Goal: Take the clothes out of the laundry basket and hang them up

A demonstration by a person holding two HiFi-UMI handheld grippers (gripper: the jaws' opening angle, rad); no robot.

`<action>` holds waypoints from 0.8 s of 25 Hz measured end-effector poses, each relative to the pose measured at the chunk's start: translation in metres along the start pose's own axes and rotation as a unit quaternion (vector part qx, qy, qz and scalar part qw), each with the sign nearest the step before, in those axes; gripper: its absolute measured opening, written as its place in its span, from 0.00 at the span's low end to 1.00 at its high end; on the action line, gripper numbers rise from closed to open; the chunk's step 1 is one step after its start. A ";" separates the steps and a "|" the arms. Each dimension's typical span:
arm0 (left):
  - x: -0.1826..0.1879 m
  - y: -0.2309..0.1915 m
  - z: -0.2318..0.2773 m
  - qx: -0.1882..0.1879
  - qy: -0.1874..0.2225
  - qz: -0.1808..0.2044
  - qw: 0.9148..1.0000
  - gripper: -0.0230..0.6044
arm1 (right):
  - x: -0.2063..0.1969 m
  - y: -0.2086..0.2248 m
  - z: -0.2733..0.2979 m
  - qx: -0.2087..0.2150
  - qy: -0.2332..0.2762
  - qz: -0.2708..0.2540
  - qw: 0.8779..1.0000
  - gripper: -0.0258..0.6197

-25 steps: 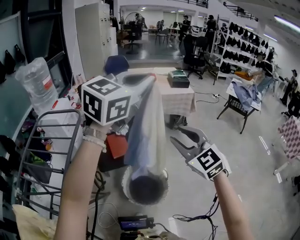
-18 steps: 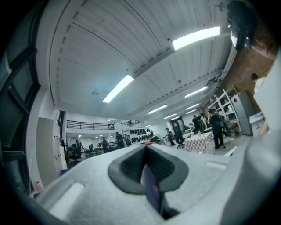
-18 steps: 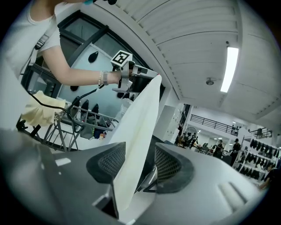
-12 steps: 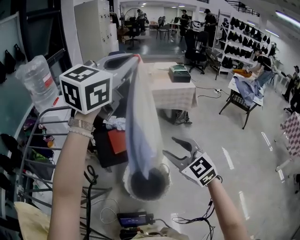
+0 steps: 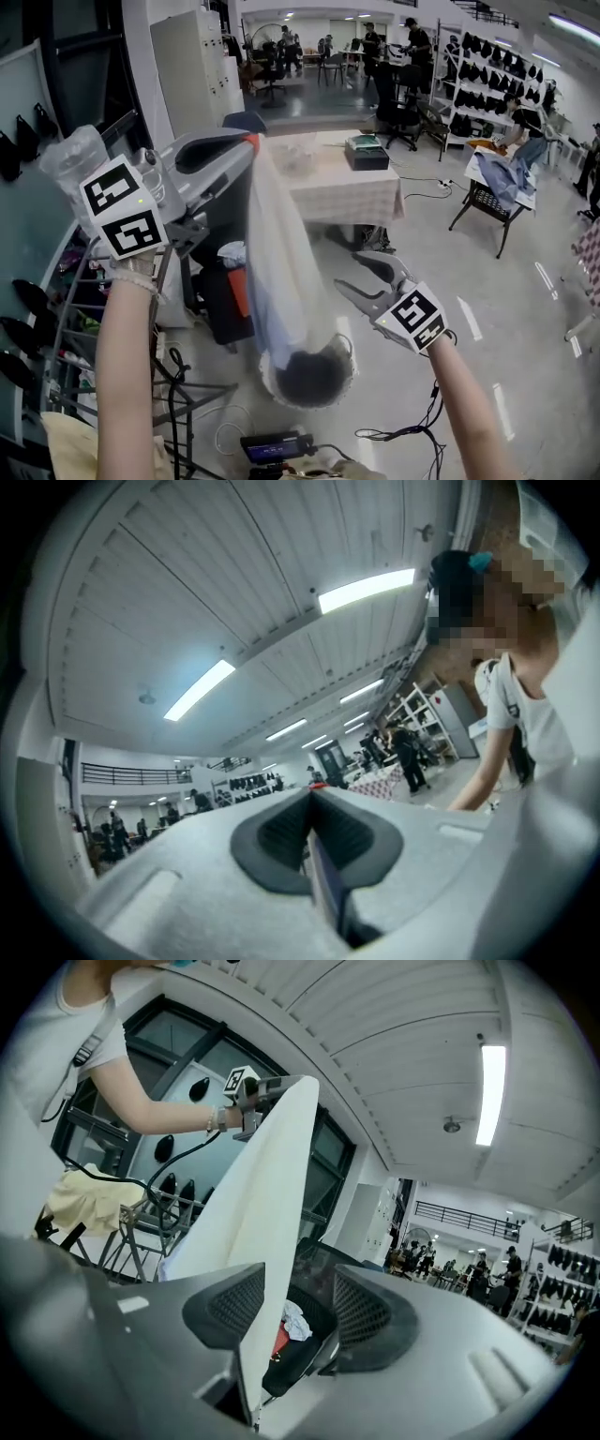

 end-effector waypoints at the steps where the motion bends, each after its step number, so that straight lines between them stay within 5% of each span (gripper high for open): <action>1: -0.001 -0.001 -0.005 -0.014 0.005 -0.008 1.000 0.03 | 0.003 0.003 0.002 0.002 0.004 -0.003 1.000 0.37; 7: -0.008 -0.008 -0.033 -0.054 0.027 -0.052 0.997 0.03 | 0.019 0.001 0.026 0.035 0.021 -0.010 0.999 0.37; 20: 0.013 0.007 -0.066 -0.065 0.060 -0.035 0.995 0.03 | 0.015 -0.064 0.106 0.211 0.052 0.048 0.975 0.37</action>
Point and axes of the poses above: the fingertips, and each gripper's own axes: z forward along the fingers, y to its right, x out of its top, the point moved 10 cm from there along -z, backward along the fingers, and after that the axes turned 6 degrees about x, right-handed, at the moved point
